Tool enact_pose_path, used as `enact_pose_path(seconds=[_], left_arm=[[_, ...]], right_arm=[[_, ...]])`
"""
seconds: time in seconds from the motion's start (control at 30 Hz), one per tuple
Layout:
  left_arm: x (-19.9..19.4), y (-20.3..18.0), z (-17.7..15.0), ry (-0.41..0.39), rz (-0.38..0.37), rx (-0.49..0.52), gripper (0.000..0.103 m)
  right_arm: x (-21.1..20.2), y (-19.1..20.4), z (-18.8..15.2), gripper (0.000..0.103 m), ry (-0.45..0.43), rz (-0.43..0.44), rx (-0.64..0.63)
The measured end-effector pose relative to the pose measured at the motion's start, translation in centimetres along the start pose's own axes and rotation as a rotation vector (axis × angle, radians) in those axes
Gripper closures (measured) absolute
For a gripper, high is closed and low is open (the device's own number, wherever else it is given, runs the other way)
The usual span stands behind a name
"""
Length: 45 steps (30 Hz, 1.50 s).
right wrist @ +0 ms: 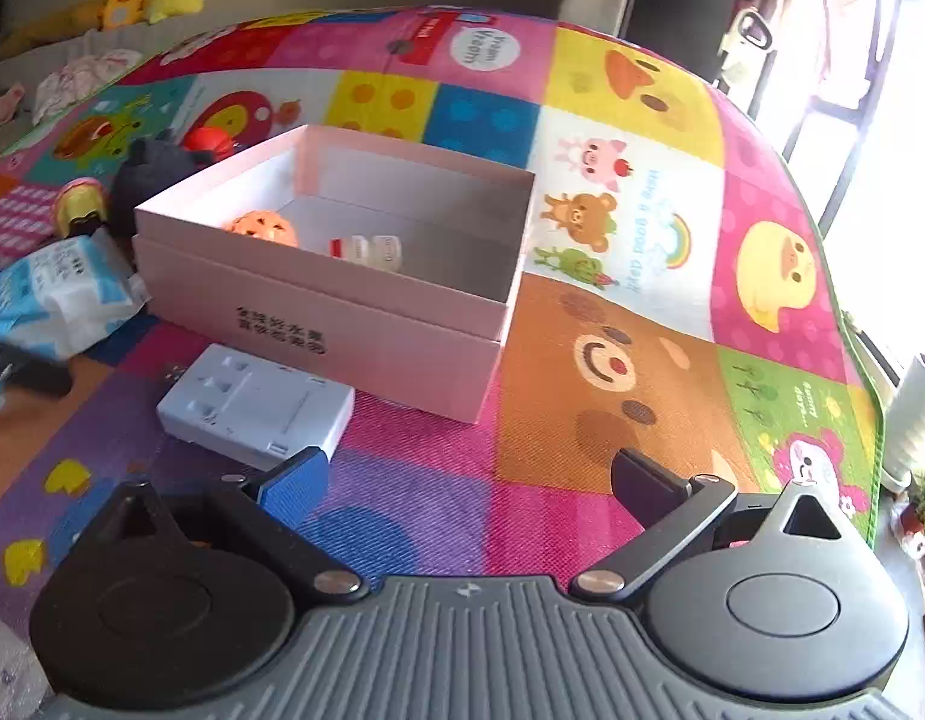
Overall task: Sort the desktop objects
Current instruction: 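Grasp the blue wipes packet with the left tool while the right tool grasps the white tray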
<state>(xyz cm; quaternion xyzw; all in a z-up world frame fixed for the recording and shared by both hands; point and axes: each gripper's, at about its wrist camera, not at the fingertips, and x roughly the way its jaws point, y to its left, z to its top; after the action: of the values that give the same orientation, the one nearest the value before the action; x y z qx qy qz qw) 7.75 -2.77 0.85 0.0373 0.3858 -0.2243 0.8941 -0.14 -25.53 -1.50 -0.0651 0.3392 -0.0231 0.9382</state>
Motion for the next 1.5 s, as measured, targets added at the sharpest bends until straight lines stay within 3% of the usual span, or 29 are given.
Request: enact_pose_path(seconds=[0.13, 0.3, 0.5, 0.73, 0.83, 0.87, 1.03, 1.13, 1.33, 1.5], left_arm=[[0.1, -1.8, -0.5, 0.016, 0.118, 0.015, 0.0], [0.1, -1.1, 0.2, 0.045, 0.111, -0.052, 0.0], [-0.1, -1.7, -0.3, 0.021, 0.134, -0.022, 0.0], [-0.6, -1.1, 0.3, -0.056, 0.229, -0.093, 0.002], [-0.4, -0.9, 0.7, -0.063, 0.244, -0.077, 0.031], [-0.4, -0.7, 0.6, -0.068, 0.241, -0.083, 0.032], [-0.7, -0.2, -0.8, -0.094, 0.249, -0.106, 0.033], [-1.1, -0.1, -1.6, -0.117, 0.257, -0.112, 0.032], [-1.1, 0.0, -1.6, -0.105, 0.238, -0.108, 0.019], [-1.1, 0.2, -1.7, -0.105, 0.228, -0.124, 0.015]], right_arm=[[-0.1, 0.1, 0.1, 0.0, 0.041, 0.179, 0.087], [1.3, 0.4, 0.3, 0.0, 0.139, 0.239, 0.199], [1.5, 0.3, -0.3, 0.0, 0.113, 0.224, 0.254], [1.4, 2.5, -1.1, 0.0, 0.087, 0.14, 0.119], [1.4, 2.7, -1.1, 0.0, 0.083, 0.13, 0.109], [1.3, 2.8, -1.1, 0.0, 0.081, 0.129, 0.105], [0.9, 4.0, -0.9, 0.0, 0.068, 0.177, 0.054], [1.7, 4.6, 0.0, 0.0, 0.075, 0.188, 0.091], [3.9, 6.4, 1.8, 0.0, 0.082, 0.14, 0.089], [4.0, 6.5, 2.1, 0.002, 0.085, 0.131, 0.106]])
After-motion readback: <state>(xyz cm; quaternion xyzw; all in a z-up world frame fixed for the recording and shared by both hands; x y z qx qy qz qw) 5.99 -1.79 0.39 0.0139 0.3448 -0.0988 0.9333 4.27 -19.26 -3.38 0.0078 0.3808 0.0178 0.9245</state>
